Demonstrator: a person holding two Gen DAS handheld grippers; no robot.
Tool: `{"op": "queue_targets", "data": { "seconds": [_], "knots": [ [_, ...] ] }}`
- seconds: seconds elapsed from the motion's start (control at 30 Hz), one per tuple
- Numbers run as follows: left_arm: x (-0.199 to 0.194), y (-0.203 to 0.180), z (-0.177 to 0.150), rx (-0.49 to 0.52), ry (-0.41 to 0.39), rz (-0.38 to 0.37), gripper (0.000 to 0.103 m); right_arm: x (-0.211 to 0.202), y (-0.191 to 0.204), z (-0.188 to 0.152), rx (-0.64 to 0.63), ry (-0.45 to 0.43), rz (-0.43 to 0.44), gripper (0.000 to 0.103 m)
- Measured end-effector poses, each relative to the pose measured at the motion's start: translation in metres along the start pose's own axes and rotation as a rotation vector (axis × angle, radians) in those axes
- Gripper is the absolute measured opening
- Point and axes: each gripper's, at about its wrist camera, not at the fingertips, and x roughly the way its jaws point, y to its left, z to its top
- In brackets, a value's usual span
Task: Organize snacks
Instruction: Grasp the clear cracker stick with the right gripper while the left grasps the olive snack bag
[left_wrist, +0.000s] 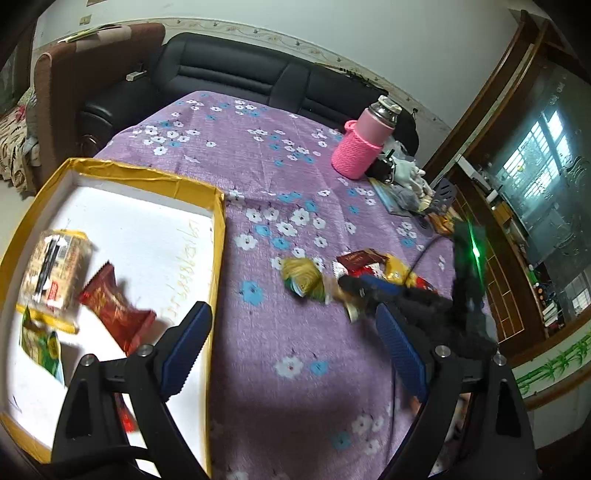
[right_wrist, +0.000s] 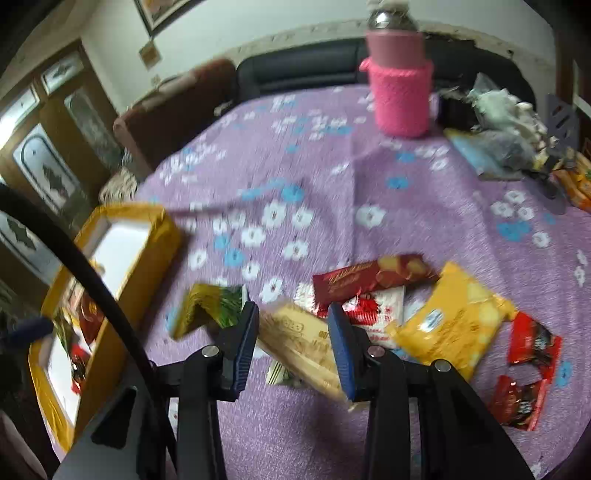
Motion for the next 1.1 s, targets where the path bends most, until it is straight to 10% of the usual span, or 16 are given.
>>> {"op": "queue_targets", "data": {
  "seconds": [0.07, 0.33, 0.63, 0.77, 1.1],
  "knots": [
    [0.009, -0.003, 0.004, 0.026, 0.013, 0.007, 0.090, -0.002, -0.001, -0.009, 0.004, 0.039, 0.037, 0.010],
    [0.068, -0.031, 0.010, 0.152, 0.126, 0.054, 0.090, -0.036, -0.015, -0.063, 0.089, 0.172, 0.177, 0.009],
    [0.135, -0.042, 0.012, 0.205, 0.207, 0.198, 0.090, -0.068, -0.024, -0.085, 0.051, -0.004, 0.177, 0.039],
    [0.138, -0.050, 0.001, 0.303, 0.211, 0.242, 0.041, -0.062, -0.019, -0.088, 0.010, -0.009, 0.195, 0.039],
    [0.104, -0.050, -0.012, 0.277, 0.178, 0.145, 0.036, -0.052, -0.001, -0.093, -0.089, -0.009, 0.162, 0.046]
  ]
}}
